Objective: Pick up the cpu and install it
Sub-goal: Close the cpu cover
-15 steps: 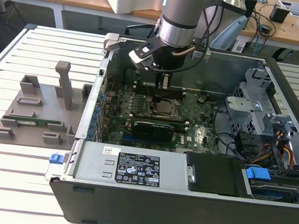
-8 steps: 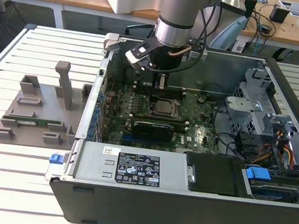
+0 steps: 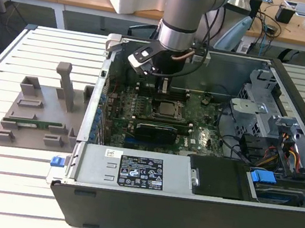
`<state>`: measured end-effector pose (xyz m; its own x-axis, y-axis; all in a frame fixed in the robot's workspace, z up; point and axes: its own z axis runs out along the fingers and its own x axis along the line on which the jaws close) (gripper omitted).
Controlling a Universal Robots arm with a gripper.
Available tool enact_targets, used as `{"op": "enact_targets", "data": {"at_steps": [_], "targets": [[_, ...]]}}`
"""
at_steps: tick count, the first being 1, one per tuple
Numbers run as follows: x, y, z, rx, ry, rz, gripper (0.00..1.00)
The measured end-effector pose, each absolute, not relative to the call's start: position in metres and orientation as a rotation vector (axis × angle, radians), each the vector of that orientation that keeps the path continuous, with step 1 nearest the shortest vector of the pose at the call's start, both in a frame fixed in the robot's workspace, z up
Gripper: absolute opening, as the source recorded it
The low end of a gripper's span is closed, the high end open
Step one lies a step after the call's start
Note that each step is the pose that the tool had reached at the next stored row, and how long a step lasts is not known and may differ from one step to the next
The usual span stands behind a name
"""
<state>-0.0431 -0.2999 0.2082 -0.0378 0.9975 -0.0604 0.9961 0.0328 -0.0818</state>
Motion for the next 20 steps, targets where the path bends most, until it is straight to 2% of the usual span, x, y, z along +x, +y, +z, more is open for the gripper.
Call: {"op": "enact_targets", "data": {"at_steps": [20], "targets": [[-0.011, -0.302, 0.212, -2.144, -2.251, 0.164, 0.11]]}}
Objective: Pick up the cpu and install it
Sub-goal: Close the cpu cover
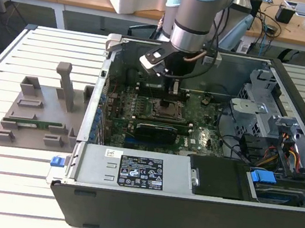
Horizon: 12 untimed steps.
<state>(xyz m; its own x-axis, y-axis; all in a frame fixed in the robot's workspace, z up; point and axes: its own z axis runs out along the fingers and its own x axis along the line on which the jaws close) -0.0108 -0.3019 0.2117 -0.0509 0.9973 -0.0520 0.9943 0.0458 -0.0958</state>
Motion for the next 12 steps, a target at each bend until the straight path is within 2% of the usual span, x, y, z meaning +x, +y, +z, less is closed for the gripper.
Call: {"op": "enact_targets", "data": {"at_steps": [6, 12], "targets": [[-0.003, -0.302, 0.234, -2.142, -2.249, 0.167, 0.11], [-0.003, -0.302, 0.273, -2.142, -2.249, 0.167, 0.11]]}}
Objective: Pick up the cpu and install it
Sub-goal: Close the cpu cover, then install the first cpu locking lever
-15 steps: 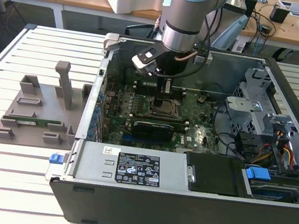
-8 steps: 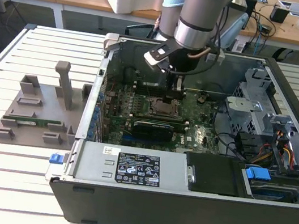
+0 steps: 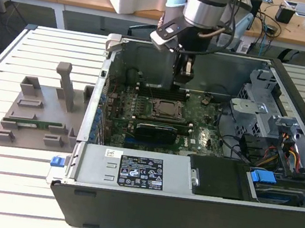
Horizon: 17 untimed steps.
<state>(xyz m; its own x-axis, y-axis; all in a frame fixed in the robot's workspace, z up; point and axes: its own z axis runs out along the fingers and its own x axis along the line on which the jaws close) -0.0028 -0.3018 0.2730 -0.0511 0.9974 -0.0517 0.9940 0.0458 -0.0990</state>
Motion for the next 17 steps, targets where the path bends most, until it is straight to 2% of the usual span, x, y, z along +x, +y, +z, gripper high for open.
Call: {"op": "enact_targets", "data": {"at_steps": [3, 17], "targets": [[-0.003, -0.302, 0.292, -2.142, -2.249, 0.167, 0.11], [-0.003, -0.302, 0.293, -2.086, -2.305, 0.169, 0.11]]}}
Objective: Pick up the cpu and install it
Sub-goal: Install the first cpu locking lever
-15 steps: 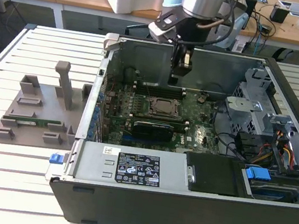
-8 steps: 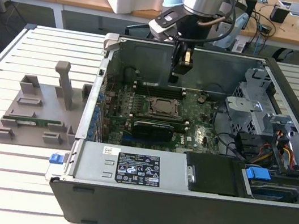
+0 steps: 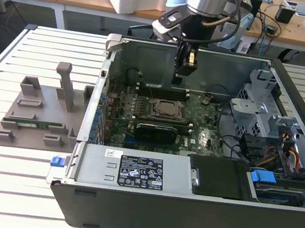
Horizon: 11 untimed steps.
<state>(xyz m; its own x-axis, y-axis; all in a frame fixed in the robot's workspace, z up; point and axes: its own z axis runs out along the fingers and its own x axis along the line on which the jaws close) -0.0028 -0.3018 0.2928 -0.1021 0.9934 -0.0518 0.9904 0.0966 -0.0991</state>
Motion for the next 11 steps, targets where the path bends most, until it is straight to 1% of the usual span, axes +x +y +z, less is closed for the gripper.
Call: {"op": "enact_targets", "data": {"at_steps": [11], "targets": [[-0.0028, -0.3018, 0.2928, -1.593, -2.696, 0.175, 0.11]]}}
